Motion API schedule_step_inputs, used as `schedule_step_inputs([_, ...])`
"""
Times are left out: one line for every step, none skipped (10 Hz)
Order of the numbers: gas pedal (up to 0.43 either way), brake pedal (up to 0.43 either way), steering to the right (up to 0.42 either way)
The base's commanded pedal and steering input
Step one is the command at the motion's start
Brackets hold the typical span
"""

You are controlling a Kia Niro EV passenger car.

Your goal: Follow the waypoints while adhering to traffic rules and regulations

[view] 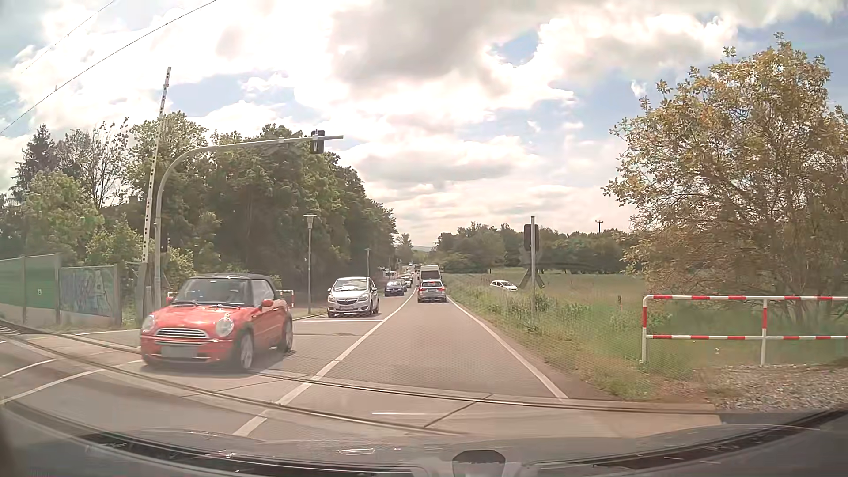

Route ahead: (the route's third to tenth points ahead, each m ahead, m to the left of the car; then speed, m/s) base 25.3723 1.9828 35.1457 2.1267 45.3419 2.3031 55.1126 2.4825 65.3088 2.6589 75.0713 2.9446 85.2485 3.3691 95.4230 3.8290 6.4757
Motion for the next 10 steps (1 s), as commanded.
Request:
schedule_step_inputs([0.047,0.000,-0.006])
schedule_step_inputs([0.047,0.000,-0.006])
schedule_step_inputs([0.047,0.000,-0.004])
schedule_step_inputs([0.047,0.000,-0.004])
schedule_step_inputs([0.047,0.000,-0.004])
schedule_step_inputs([0.047,0.000,-0.004])
schedule_step_inputs([0.047,0.000,-0.003])
schedule_step_inputs([0.047,0.000,-0.001])
schedule_step_inputs([0.047,0.000,-0.003])
schedule_step_inputs([0.059,0.000,-0.003])
